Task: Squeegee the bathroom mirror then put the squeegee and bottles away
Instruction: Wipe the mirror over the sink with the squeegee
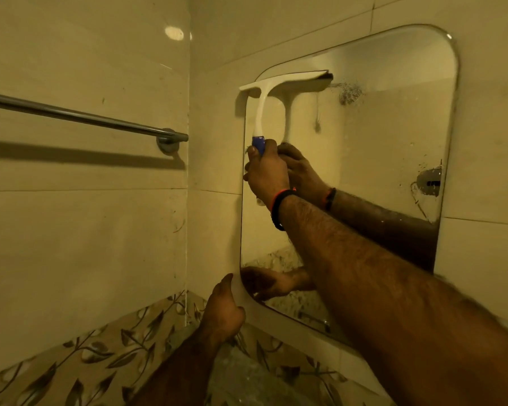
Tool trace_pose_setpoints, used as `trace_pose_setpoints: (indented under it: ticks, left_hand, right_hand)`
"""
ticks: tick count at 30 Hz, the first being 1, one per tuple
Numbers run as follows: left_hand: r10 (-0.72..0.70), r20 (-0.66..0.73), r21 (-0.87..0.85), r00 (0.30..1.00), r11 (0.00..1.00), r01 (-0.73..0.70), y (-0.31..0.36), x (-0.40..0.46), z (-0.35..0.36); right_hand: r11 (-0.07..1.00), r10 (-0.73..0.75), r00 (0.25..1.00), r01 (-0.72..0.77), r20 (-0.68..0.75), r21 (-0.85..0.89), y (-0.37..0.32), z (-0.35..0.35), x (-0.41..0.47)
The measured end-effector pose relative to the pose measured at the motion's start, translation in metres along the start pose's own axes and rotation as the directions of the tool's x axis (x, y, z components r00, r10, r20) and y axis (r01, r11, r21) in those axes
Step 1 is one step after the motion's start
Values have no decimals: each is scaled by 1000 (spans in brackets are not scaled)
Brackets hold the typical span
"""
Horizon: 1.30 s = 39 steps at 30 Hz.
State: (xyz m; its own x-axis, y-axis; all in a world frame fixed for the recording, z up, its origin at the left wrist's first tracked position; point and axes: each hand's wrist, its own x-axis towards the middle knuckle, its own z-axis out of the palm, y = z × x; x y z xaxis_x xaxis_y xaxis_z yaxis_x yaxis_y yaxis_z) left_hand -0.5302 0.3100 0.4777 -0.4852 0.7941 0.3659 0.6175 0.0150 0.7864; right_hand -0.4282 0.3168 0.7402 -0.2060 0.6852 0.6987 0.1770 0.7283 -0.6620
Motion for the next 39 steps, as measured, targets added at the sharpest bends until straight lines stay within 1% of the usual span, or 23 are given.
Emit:
trace_pose_setpoints:
  ticks: [1, 4, 7, 10, 13, 18, 22, 23, 25, 27, 29, 31, 35, 39]
  left_hand:
    - [-12, -8, -8, 1000, 1000, 11, -1, 1, 0]
    - [-40, -21, -11, 999, 999, 39, -3, 3, 0]
    - [-67, -25, -24, 997, 998, 66, -5, 4, 0]
    - [-45, -30, -35, 999, 998, 44, -8, 2, 0]
    - [-34, -34, -39, 999, 999, 33, -11, 3, 0]
    - [-47, 13, -165, 999, 985, 49, -18, 1, -7]
    - [-30, 76, -190, 997, 981, 44, -24, -1, -12]
    - [-33, 93, -221, 995, 974, 53, -25, -1, -12]
    - [-68, 137, -361, 988, 926, 114, -28, -1, -12]
    - [-87, 184, -519, 979, 837, 172, -29, -1, -13]
    - [-108, 213, -615, 971, 757, 219, -29, 0, -15]
    - [-135, 222, -652, 966, 716, 250, -29, 1, -16]
    - [-177, 204, -648, 963, 713, 268, -28, -1, -14]
    - [-224, 175, -638, 959, 715, 284, -24, -6, -8]
  right_hand:
    - [1000, 10, 1000, -10, -7, 27, -3, 0, 2]
    - [1000, -12, 999, 12, -39, 2, -9, 0, 7]
    - [997, 30, 998, -26, -47, 68, -12, 2, 9]
    - [999, 32, 999, -30, -42, 33, -8, 5, 5]
    - [995, 60, 998, -59, -11, 80, 2, 12, -8]
    - [985, 134, 990, -139, 50, 104, 31, 24, -42]
    - [980, 167, 982, -176, 90, 94, 58, 34, -73]
    - [978, 180, 979, -189, 98, 94, 66, 36, -80]
    - [975, 197, 974, -207, 108, 87, 81, 41, -97]
    - [976, 204, 972, -211, 114, 57, 96, 45, -113]
    - [974, 220, 968, -224, 118, 25, 110, 48, -127]
    - [967, 251, 960, -254, 126, 11, 121, 51, -139]
    - [948, 312, 936, -317, 162, 3, 143, 54, -166]
    - [947, 320, 924, -316, 210, -49, 163, 49, -188]
